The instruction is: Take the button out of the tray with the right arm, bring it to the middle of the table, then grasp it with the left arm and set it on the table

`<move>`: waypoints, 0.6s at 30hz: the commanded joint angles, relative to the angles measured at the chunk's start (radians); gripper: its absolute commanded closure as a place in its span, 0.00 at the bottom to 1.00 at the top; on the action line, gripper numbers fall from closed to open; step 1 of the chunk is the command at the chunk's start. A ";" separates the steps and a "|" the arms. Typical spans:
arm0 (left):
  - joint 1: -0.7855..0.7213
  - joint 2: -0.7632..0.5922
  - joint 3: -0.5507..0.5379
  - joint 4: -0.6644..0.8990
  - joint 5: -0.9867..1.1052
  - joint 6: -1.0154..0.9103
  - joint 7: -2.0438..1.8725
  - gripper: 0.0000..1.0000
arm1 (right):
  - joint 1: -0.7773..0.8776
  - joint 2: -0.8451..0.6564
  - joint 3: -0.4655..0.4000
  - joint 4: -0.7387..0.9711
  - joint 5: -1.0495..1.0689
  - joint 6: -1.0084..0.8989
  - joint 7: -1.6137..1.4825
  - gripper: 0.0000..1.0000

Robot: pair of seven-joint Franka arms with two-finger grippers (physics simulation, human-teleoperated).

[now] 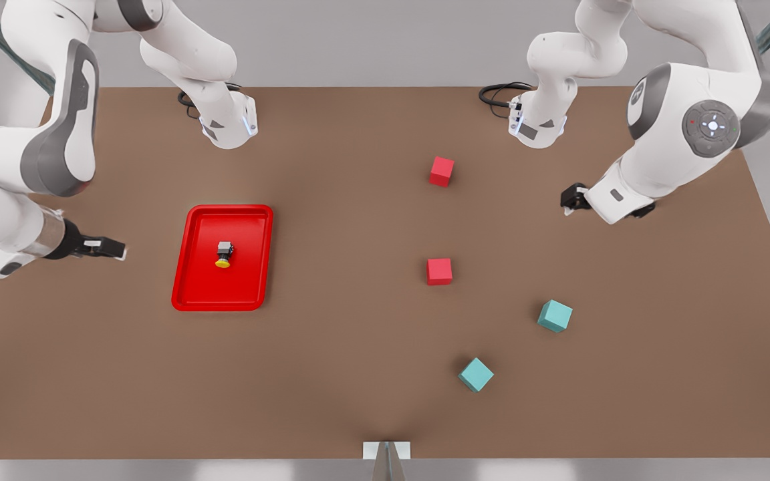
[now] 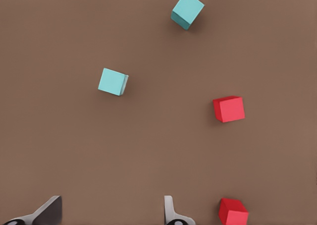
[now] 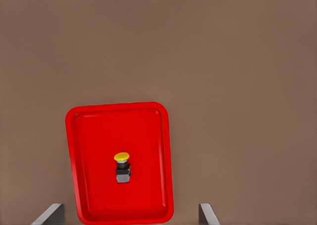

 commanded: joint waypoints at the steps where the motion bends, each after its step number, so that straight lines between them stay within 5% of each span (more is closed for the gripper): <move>1: 0.023 0.008 -0.001 0.003 0.004 0.045 -0.059 0.00 | 0.000 0.003 0.000 0.002 0.002 0.011 0.012 0.00; 4: 0.007 0.125 -0.001 0.164 -0.016 -0.068 -0.077 0.00 | 0.017 0.067 0.013 0.059 0.002 -0.029 0.012 0.00; 11: 0.000 0.214 0.001 0.160 0.015 -0.011 -0.109 0.00 | 0.198 0.106 0.013 0.041 0.016 0.041 0.144 0.00; 15: 0.000 0.219 -0.014 0.157 0.013 -0.007 -0.111 0.00 | 0.226 -0.123 0.063 -0.313 0.019 0.250 0.333 0.00; 18: -0.008 0.231 -0.016 0.157 0.010 -0.005 -0.111 0.00 | 0.221 -0.158 0.092 -0.379 0.019 0.264 0.423 0.00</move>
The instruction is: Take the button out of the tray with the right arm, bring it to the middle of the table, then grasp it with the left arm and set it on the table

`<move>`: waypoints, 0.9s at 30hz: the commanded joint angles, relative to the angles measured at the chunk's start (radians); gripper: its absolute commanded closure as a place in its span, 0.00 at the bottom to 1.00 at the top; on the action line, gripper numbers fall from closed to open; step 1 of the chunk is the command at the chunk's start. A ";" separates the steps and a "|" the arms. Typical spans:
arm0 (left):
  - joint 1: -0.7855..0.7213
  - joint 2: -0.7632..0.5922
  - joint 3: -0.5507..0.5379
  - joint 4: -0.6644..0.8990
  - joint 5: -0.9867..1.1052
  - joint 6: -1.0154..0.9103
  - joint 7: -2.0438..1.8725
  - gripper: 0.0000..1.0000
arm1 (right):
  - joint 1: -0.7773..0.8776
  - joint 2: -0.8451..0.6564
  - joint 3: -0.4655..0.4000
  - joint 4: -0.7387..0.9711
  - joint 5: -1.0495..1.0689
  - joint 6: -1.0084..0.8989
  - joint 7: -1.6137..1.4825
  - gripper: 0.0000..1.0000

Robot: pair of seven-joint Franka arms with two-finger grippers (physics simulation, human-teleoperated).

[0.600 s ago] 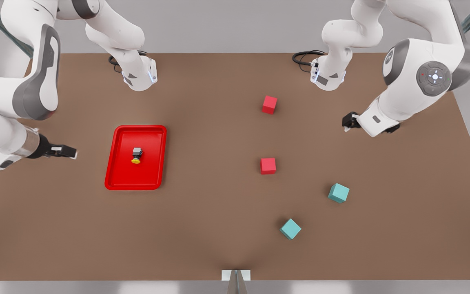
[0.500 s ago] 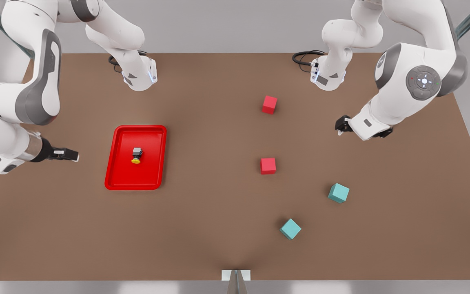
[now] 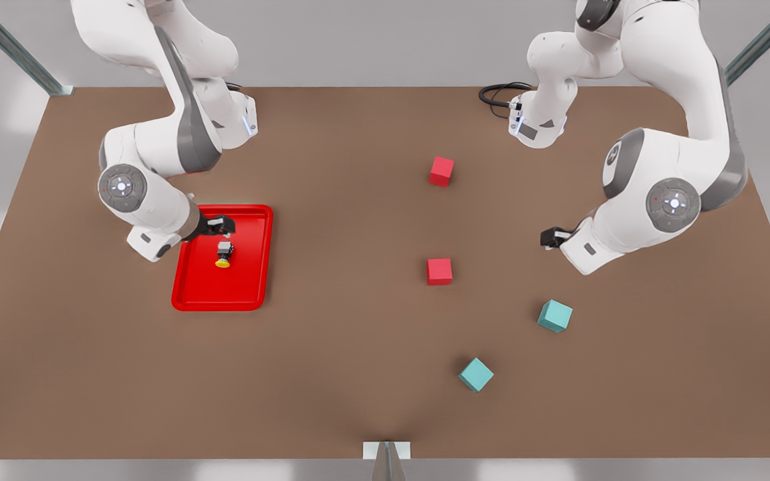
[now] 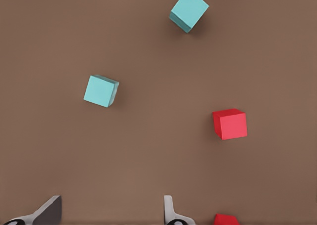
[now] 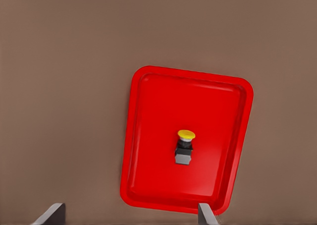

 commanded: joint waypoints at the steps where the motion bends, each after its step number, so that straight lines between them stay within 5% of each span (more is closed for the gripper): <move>1: -0.007 0.006 -0.001 0.004 -0.002 0.005 -0.049 0.00 | -0.025 -0.002 0.007 -0.023 0.001 0.101 0.322 0.00; 10: -0.037 0.024 0.001 0.001 0.004 0.008 -0.049 0.00 | -0.050 0.071 0.007 -0.036 -0.016 0.208 0.591 0.00; 21: -0.034 0.020 0.004 0.003 0.009 -0.001 -0.049 0.00 | -0.129 0.206 0.009 -0.132 -0.064 0.352 0.482 0.00; 24: -0.031 0.015 0.001 0.007 0.008 -0.005 -0.049 0.00 | -0.320 0.226 0.149 -0.198 -0.108 0.389 0.373 0.00; 27: -0.037 0.018 0.001 0.000 0.008 -0.005 -0.047 0.00 | -0.402 0.228 0.181 -0.241 -0.131 0.394 0.291 0.00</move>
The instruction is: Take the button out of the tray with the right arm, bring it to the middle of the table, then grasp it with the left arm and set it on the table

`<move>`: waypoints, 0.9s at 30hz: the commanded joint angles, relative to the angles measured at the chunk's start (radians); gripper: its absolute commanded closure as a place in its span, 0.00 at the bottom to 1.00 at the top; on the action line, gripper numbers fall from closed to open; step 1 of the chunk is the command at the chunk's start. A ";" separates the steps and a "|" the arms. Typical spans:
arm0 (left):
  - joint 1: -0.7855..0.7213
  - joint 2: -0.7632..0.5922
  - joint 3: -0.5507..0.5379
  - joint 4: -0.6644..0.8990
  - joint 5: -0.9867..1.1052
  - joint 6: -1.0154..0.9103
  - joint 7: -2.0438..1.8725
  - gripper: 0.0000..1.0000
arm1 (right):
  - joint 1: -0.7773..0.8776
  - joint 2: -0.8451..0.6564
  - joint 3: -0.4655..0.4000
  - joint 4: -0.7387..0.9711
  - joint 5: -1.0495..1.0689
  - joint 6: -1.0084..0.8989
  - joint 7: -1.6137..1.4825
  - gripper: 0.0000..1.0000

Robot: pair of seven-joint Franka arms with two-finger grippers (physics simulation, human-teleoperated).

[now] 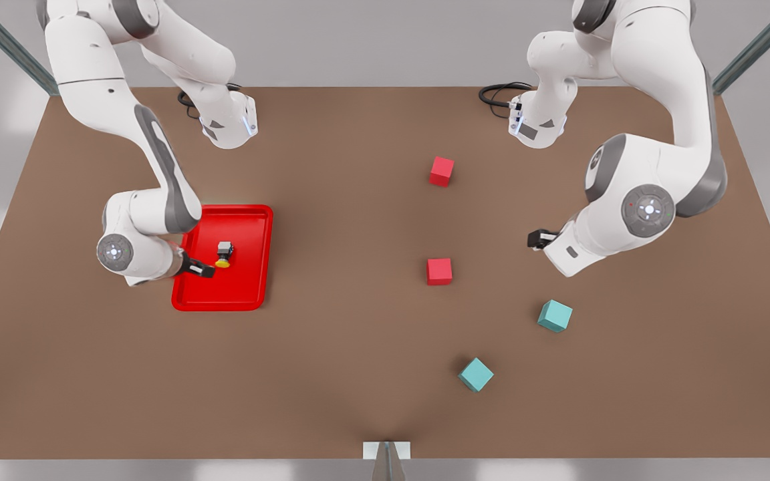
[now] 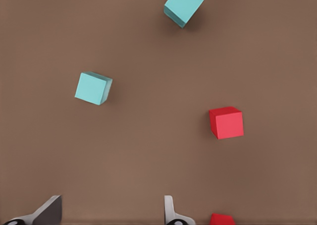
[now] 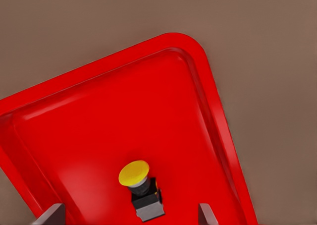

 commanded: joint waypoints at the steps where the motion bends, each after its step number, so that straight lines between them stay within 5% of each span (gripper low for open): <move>1: -0.002 0.002 -0.001 -0.002 0.000 -0.002 -0.011 0.00 | -0.020 0.005 0.014 -0.011 -0.033 0.044 -0.081 0.00; 9: -0.040 0.006 -0.001 -0.007 0.031 0.008 -0.060 0.00 | -0.037 0.059 0.031 -0.077 -0.079 0.142 -0.135 0.00; 11: -0.043 0.005 -0.001 -0.016 0.033 0.008 -0.060 0.00 | -0.116 0.044 0.131 -0.118 -0.074 0.169 -0.124 0.00; 15: -0.046 0.003 -0.001 -0.028 0.033 0.008 -0.077 0.00 | -0.124 -0.018 0.186 -0.212 -0.021 0.235 -0.115 0.00; 27: -0.046 0.023 -0.001 -0.042 0.037 0.023 -0.085 0.00 | -0.167 0.013 0.185 -0.284 -0.077 0.326 -0.124 0.00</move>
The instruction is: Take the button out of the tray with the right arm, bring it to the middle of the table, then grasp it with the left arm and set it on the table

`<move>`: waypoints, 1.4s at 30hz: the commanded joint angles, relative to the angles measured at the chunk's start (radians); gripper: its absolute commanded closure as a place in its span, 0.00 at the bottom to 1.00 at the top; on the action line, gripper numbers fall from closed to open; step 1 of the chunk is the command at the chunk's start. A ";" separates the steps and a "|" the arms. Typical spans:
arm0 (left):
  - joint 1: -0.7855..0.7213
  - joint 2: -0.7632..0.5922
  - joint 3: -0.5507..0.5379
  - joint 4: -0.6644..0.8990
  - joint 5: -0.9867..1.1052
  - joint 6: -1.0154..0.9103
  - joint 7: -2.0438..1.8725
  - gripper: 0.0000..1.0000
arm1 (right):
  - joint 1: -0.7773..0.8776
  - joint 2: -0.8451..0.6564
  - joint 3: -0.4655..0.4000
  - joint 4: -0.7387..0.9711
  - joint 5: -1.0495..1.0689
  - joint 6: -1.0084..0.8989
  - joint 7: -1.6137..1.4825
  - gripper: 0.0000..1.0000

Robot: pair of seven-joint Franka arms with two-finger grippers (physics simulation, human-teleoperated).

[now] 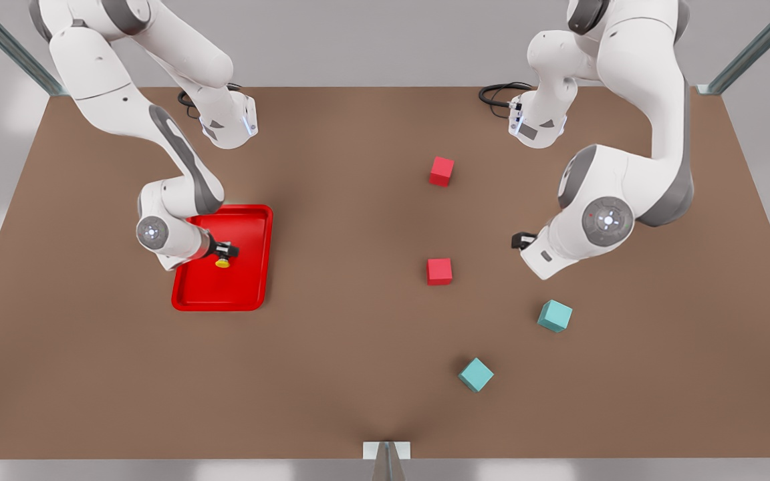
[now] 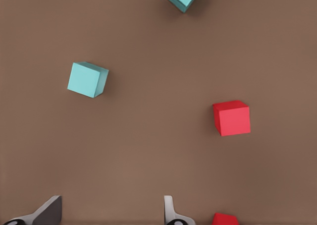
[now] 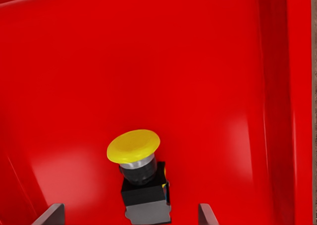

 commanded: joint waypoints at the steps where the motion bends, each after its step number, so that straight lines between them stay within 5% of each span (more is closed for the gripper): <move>1: 0.001 0.004 0.000 0.001 0.001 0.010 -0.027 0.00 | -0.014 0.004 0.001 0.005 -0.051 0.042 -0.036 0.00; 22: -0.018 -0.010 0.000 -0.019 0.003 0.013 -0.086 0.00 | -0.072 0.069 0.002 0.036 -0.186 0.136 -0.057 0.00; 28: -0.027 -0.010 0.000 -0.019 0.003 0.005 -0.098 0.00 | -0.184 0.030 0.179 -0.040 -0.185 0.119 -0.043 0.00; 42: -0.028 -0.004 0.000 -0.018 0.009 0.007 -0.096 0.00 | -0.204 0.015 0.180 -0.119 -0.189 0.134 -0.045 0.00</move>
